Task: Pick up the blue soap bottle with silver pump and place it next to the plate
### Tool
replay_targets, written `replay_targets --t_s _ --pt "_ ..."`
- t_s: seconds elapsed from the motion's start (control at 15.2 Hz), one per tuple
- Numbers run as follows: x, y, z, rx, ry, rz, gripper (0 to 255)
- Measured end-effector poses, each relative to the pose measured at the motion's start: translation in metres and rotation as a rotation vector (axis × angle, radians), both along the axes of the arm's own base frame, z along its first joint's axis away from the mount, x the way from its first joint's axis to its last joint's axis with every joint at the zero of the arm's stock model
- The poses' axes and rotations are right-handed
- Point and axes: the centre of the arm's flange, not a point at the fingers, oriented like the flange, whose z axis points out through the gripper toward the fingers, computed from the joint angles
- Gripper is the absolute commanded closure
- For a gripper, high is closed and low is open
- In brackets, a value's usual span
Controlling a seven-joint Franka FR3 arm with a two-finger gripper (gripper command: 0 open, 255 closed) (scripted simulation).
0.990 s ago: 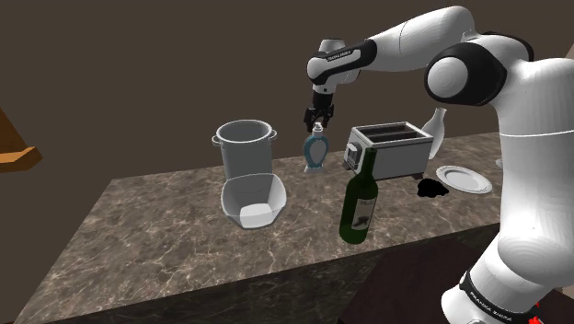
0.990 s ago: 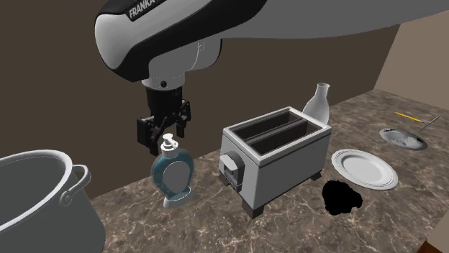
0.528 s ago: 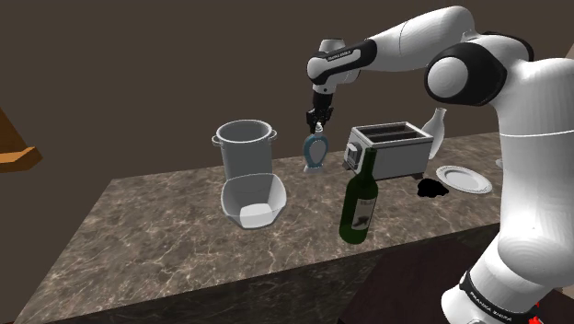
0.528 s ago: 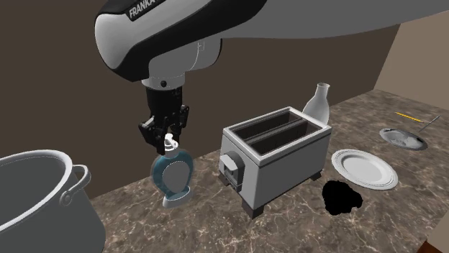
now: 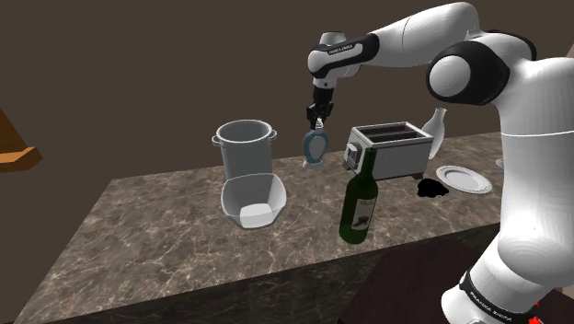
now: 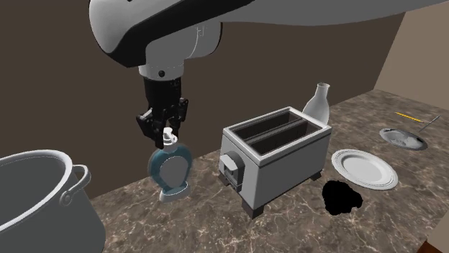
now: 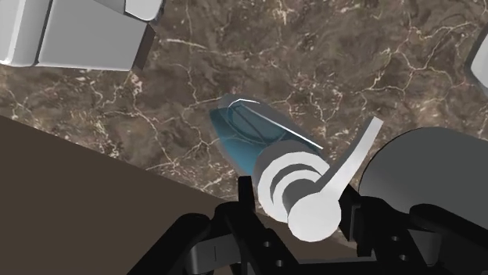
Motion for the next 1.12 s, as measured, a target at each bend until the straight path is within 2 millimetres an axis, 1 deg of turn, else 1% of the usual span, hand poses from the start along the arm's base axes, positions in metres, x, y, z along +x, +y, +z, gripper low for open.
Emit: replay_targets --t_s 0.33,0.79,0.92,0.99,1.12 --pt "0.0 -0.002 0.027 0.0 0.0 0.0 255" --pt "0.001 0.001 0.064 0.0 0.0 0.0 255" --pt "-0.012 -0.008 0.07 0.0 0.0 0.0 255" --pt "-0.02 -0.013 0.068 -0.001 0.0 0.0 255" --pt "-0.044 -0.026 0.071 -0.001 0.0 -0.001 255"
